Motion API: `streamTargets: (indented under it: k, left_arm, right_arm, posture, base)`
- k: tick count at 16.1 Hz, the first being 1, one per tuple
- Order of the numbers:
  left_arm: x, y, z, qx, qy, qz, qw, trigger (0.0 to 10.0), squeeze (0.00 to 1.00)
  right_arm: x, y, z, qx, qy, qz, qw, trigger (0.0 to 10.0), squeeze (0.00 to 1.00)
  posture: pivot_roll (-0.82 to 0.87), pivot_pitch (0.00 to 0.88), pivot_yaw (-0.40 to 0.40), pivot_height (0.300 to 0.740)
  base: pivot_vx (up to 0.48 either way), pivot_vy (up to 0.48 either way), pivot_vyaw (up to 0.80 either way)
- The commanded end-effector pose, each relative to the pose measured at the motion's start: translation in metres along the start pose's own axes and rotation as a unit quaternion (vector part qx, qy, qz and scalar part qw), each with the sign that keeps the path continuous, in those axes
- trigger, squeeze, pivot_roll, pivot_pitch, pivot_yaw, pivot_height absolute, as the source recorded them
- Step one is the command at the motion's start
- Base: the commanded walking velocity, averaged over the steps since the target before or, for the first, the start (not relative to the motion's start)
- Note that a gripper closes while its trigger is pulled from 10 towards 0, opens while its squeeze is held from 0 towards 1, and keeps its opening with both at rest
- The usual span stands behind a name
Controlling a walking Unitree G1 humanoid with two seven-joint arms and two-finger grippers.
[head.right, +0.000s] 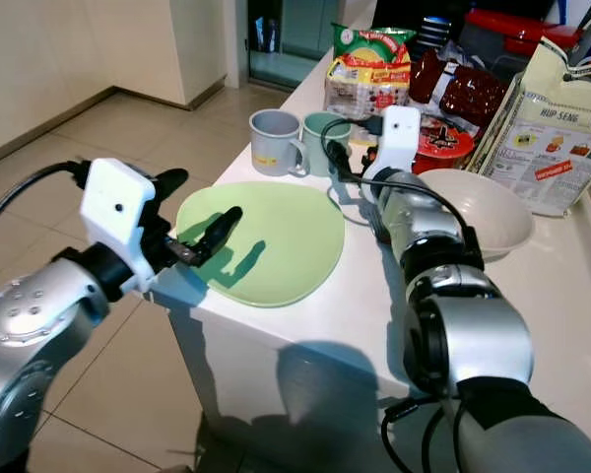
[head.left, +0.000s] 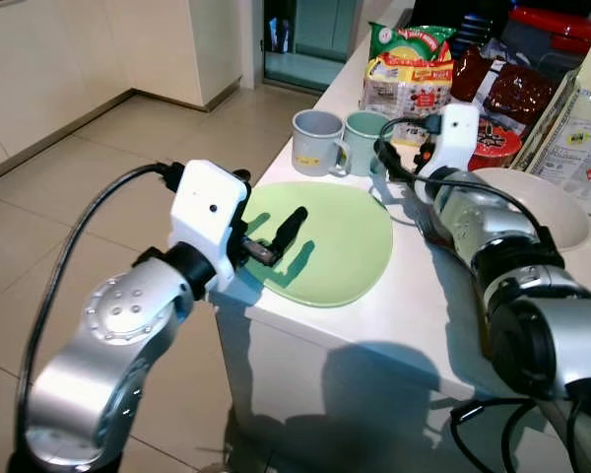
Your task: Setting the table
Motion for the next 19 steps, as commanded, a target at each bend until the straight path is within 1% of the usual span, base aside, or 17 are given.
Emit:
streamTargets:
  k: [1, 3, 4, 5, 6, 7, 9, 10, 11, 13, 15, 19]
  left_arm:
    - [-0.001, 0.005, 0.005, 0.000, -0.002, -0.006, 1.000, 10.0, 0.00]
    - [0.000, 0.009, 0.009, 0.004, -0.005, -0.003, 1.000, 10.0, 0.00]
    - [0.000, 0.010, 0.009, 0.008, -0.007, -0.003, 1.000, 10.0, 0.00]
    - [0.000, 0.011, 0.009, 0.011, -0.007, -0.003, 1.000, 10.0, 0.00]
    - [0.001, 0.011, 0.009, 0.013, -0.008, -0.003, 1.000, 10.0, 0.00]
    - [0.001, 0.012, 0.010, 0.015, -0.009, -0.003, 1.000, 10.0, 0.00]
    - [0.001, 0.014, 0.010, 0.019, -0.010, -0.003, 1.000, 10.0, 0.00]
    - [0.000, 0.015, 0.011, 0.021, -0.010, -0.004, 1.000, 10.0, 0.00]
    - [-0.001, 0.015, 0.012, 0.022, -0.009, -0.004, 1.000, 10.0, 0.00]
    - [-0.002, 0.014, 0.014, 0.021, -0.005, -0.006, 1.000, 10.0, 0.00]
    - [-0.004, 0.014, 0.015, 0.023, -0.003, -0.010, 1.000, 10.0, 0.00]
    - [-0.004, 0.017, 0.016, 0.026, 0.000, -0.006, 1.000, 10.0, 0.00]
  right_arm:
    - [0.000, -0.001, 0.014, -0.023, -0.006, 0.010, 1.000, 10.0, 0.00]
    - [0.002, 0.000, 0.010, -0.019, -0.005, 0.031, 0.999, 10.0, 0.00]
    - [0.005, 0.000, 0.007, -0.012, 0.002, 0.041, 0.999, 10.0, 0.00]
    - [0.006, 0.000, 0.003, -0.006, 0.007, 0.044, 0.999, 6.6, 0.00]
    - [0.005, 0.001, 0.000, 0.003, 0.018, 0.039, 0.999, 3.8, 0.00]
    - [0.002, 0.001, -0.002, 0.010, 0.027, 0.026, 0.999, 3.1, 0.00]
    - [-0.003, 0.000, -0.004, 0.016, 0.020, 0.003, 1.000, 2.2, 0.00]
    - [-0.003, 0.000, -0.007, 0.023, 0.017, -0.003, 1.000, 0.6, 0.00]
    - [-0.002, 0.000, -0.010, 0.029, 0.014, -0.003, 0.999, 0.5, 0.00]
    - [0.002, 0.000, -0.013, 0.036, 0.014, 0.000, 0.999, 0.6, 0.00]
    - [0.001, 0.000, -0.017, 0.044, 0.012, -0.009, 0.999, 0.0, 0.00]
    - [0.001, 0.000, -0.016, 0.041, -0.002, -0.011, 0.999, 0.0, 0.00]
  posture:
    - [0.22, 0.029, -0.068, 0.740]
    - [0.24, 0.041, -0.067, 0.740]
    - [0.25, 0.046, -0.065, 0.740]
    - [0.26, 0.049, -0.066, 0.740]
    - [0.27, 0.048, -0.064, 0.740]
    - [0.27, 0.050, -0.063, 0.740]
    - [0.28, 0.055, -0.060, 0.740]
    - [0.28, 0.055, -0.057, 0.740]
    - [0.29, 0.057, -0.055, 0.740]
    - [0.29, 0.060, -0.051, 0.740]
    - [0.29, 0.064, -0.051, 0.740]
    - [0.30, 0.072, -0.051, 0.740]
  base:
    - [0.000, 0.000, 0.00]
    - [0.000, 0.000, 0.00]
    - [0.000, 0.000, 0.00]
    - [0.000, 0.000, 0.00]
    - [0.000, 0.000, 0.00]
    - [0.000, 0.000, 0.00]
    - [0.000, 0.000, 0.00]
    - [0.000, 0.000, 0.00]
    - [0.000, 0.000, 0.00]
    - [0.000, 0.000, 0.00]
    - [0.000, 0.000, 0.00]
    - [0.000, 0.000, 0.00]
Point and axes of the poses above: a point about 5 cm out from each wrist's last joint towards the gripper, its own y axis pointing back from the gripper into the wrist, its own z axis along the axis of the wrist's last joint, x = y × z, the point moved 6 cm from there along -y, pointing out of the wrist towards the gripper, and after that the axes turned 15 degrees about y, right-handed, at the moved point
